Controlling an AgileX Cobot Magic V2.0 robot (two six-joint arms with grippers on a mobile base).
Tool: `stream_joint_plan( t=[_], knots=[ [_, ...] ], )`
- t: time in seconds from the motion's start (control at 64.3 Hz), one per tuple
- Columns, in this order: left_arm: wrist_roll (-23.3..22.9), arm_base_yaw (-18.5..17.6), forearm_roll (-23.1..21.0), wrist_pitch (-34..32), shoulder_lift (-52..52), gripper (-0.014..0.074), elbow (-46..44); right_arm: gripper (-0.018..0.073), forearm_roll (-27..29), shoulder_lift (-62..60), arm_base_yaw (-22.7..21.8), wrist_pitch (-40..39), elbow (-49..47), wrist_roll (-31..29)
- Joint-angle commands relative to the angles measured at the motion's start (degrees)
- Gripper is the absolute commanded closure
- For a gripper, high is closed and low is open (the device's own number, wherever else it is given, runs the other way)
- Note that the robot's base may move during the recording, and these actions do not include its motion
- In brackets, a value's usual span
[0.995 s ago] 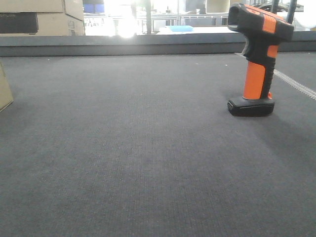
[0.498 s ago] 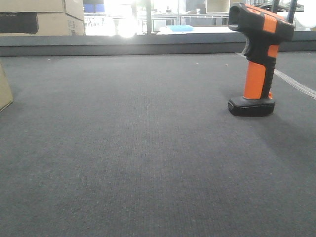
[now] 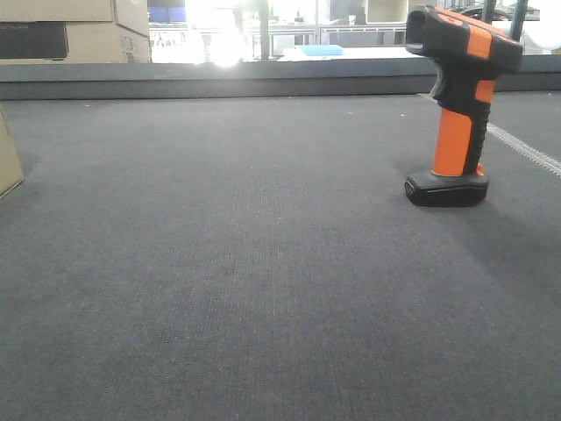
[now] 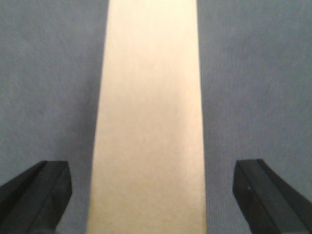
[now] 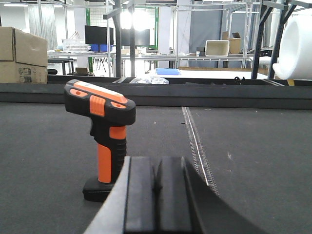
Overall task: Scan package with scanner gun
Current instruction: 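Grasp the small cardboard box with the left gripper and lift it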
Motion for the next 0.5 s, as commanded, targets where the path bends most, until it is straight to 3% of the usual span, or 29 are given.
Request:
stream_joint_plan(
  t=[0.0, 0.389, 0.482],
  knots=[
    [0.1, 0.1, 0.2, 1.5, 1.1, 0.0025, -0.3, 0.0721, 0.1, -0.2, 0.1, -1.4, 0.0, 0.1],
    [0.1, 0.1, 0.3, 4.0, 2.5, 0.0028, -0.3, 0.0721, 0.1, -0.2, 0.1, -1.4, 0.0, 0.1],
    [0.1, 0.1, 0.6, 4.5, 2.7, 0.0077, -0.3, 0.0721, 0.1, -0.2, 0.1, -1.4, 0.0, 0.1]
  ],
)
